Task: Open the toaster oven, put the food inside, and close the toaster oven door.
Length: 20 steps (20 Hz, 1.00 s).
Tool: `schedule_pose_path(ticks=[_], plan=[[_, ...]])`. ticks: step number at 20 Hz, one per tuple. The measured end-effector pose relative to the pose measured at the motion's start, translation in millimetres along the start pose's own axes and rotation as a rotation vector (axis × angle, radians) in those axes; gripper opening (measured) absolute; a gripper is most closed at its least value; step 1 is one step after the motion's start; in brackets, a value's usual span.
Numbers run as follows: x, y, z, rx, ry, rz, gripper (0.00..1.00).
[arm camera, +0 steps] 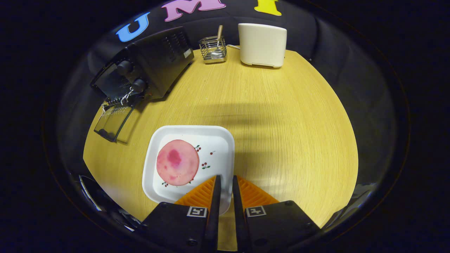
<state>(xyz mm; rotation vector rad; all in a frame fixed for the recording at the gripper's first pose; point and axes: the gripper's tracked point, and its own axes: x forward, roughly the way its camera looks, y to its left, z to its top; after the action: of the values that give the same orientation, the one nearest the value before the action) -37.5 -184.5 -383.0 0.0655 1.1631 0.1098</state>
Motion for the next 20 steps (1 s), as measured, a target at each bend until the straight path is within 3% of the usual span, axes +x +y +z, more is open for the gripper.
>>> schedule_pose_path(ticks=[1,4,7,20], plan=[[1.5,-1.8,0.5,0.015,0.005,-0.004,0.25],[-0.2,1.5,-0.3,0.104,0.027,0.022,0.11],[-0.4,3.1,-3.2,0.147,0.042,0.048,0.06],[-24.4,31.0,-14.9,0.415,0.015,0.133,0.05]])
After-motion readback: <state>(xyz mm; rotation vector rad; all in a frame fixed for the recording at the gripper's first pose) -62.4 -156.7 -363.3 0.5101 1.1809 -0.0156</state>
